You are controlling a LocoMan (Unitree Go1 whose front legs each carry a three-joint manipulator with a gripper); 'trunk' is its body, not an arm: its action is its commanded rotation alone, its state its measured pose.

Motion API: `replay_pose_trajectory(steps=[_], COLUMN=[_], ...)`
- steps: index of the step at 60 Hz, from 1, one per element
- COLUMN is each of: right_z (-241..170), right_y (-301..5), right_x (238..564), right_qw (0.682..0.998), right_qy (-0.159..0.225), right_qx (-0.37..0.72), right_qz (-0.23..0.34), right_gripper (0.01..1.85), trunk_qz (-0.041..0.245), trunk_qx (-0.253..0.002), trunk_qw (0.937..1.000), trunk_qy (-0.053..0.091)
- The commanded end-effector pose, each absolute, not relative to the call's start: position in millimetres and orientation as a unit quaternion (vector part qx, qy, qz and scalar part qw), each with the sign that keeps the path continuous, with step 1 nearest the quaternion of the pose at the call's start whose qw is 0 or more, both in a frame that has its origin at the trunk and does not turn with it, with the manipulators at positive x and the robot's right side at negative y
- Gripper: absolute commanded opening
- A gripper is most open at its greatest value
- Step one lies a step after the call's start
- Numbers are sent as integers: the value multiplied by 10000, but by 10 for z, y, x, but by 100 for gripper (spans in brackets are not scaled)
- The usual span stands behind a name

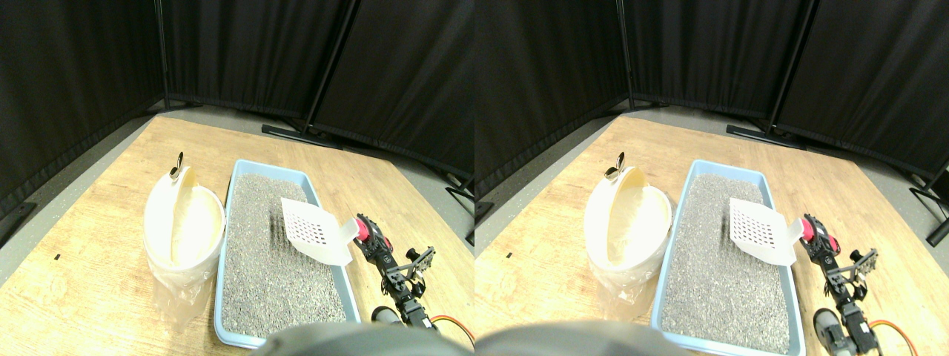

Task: Scoop (unimanual)

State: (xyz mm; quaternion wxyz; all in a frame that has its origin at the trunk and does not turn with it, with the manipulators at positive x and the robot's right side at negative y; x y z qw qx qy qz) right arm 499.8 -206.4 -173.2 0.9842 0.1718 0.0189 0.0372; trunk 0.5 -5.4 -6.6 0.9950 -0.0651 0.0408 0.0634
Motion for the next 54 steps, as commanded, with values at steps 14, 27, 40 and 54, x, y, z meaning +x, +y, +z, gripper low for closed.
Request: replay_pose_trajectory(steps=[14,27,40,54], right_z=[-1784,-1923,-2016,-2045], right_y=[-2017,-2066,-2093,-2050], right_x=[5059,5112,5164,5189], right_qw=[9806,9777,9735,9700], right_qy=[78,345,921,1199], right_qx=[1935,2066,2094,2110], right_qz=[298,148,17,135], right_gripper=[5,5,5,6], trunk_qz=[684,742,829,856], trunk_qx=[-816,-864,-910,-931], trunk_qw=[9935,9927,9914,9911], trunk_qy=[392,407,436,422])
